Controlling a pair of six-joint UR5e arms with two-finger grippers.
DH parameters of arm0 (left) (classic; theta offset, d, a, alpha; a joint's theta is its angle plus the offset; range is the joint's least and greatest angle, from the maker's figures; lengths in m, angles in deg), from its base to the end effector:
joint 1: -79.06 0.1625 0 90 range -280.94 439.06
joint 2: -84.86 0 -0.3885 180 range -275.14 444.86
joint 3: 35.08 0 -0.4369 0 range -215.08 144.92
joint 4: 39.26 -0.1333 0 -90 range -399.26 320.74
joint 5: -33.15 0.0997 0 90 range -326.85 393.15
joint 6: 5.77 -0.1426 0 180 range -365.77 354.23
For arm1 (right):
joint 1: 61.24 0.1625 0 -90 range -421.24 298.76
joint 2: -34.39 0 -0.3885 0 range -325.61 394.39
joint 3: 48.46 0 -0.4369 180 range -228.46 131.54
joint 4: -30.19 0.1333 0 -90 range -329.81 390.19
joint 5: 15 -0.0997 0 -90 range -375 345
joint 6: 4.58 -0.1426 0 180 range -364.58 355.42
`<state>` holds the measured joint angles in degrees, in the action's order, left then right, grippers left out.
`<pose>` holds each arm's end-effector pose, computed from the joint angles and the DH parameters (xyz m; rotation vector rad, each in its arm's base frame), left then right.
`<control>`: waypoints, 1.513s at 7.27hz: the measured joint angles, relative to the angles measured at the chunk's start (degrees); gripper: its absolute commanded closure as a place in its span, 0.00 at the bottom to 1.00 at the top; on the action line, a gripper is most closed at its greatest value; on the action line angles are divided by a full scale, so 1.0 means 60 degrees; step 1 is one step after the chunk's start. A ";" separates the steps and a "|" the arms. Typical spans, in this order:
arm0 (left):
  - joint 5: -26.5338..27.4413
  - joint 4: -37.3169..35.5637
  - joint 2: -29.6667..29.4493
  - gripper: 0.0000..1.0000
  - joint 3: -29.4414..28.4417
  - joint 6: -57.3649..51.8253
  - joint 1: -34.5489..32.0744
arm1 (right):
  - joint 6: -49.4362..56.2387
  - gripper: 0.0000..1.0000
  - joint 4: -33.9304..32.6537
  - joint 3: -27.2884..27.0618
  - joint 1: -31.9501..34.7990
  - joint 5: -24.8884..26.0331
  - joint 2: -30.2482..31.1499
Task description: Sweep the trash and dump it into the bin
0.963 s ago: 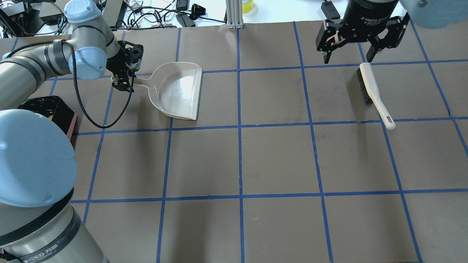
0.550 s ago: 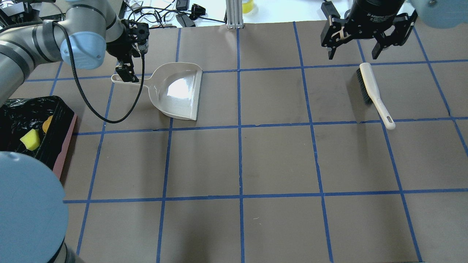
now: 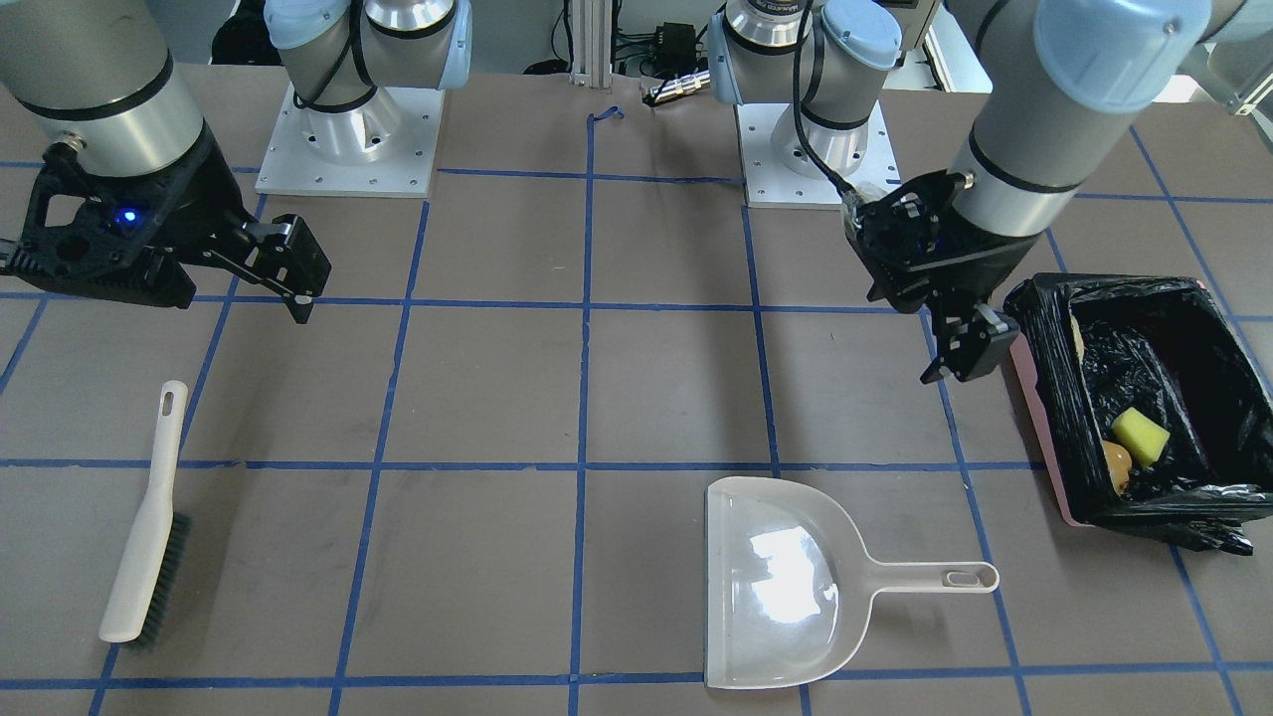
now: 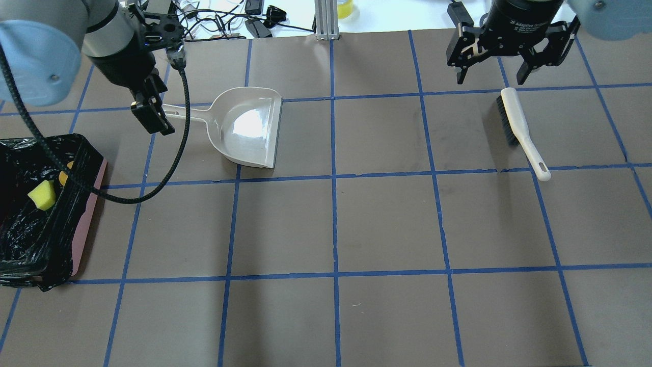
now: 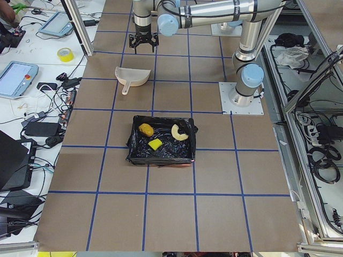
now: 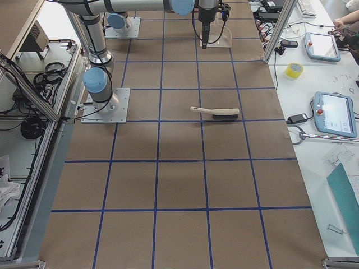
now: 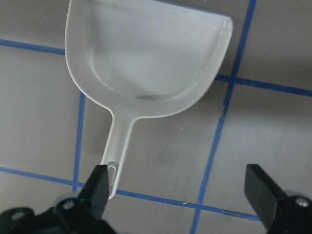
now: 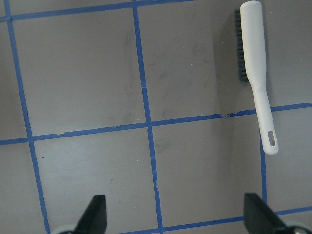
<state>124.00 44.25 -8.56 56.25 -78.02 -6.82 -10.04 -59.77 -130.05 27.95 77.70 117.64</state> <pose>-0.0904 -0.5705 0.3746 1.7423 2.5774 -0.0229 0.1183 -0.5878 0.4214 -0.1703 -3.0906 0.0467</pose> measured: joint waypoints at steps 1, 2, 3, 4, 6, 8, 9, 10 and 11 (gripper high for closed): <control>-0.0015 0.0103 0.0493 0.00 0.0246 0.1436 0.0004 | 0.0006 0.01 -0.0002 0.0019 -0.0010 0.0026 -0.0025; -0.0042 0.0076 0.0793 0.00 0.0308 0.3471 0.0008 | 0.0042 0.01 -0.0035 0.0008 -0.0022 0.0030 -0.0075; -0.0074 -0.0023 0.0927 0.00 0.0245 0.5614 0.0047 | 0.0076 0.00 -0.0088 -0.0018 -0.0031 -0.0015 -0.0154; -0.0078 -0.0109 0.0928 0.00 0.0080 0.7556 0.0164 | 0.0108 0.00 -0.0088 -0.0030 -0.0052 -0.0018 -0.0221; -0.0050 -0.0191 0.0856 0.00 -0.0177 1.0749 0.0430 | 0.0105 0.00 -0.0019 -0.0038 -0.0071 0.0084 -0.0249; -0.0031 -0.0229 0.0891 0.00 -0.0155 1.1804 0.0518 | 0.0128 0.00 -0.0020 -0.0044 -0.0071 0.0085 -0.0252; -0.0035 -0.0233 0.0908 0.00 -0.0129 1.1907 0.0525 | 0.0140 0.00 -0.0025 -0.0046 -0.0070 0.0042 -0.0249; -0.0037 -0.0239 0.0924 0.00 -0.0111 1.1936 0.0528 | 0.0148 0.00 -0.0011 -0.0042 -0.0075 0.0023 -0.0234; -0.0058 -0.0245 0.0919 0.00 -0.0099 1.1940 0.0530 | 0.0156 0.00 0.0015 -0.0041 -0.0083 0.0057 -0.0225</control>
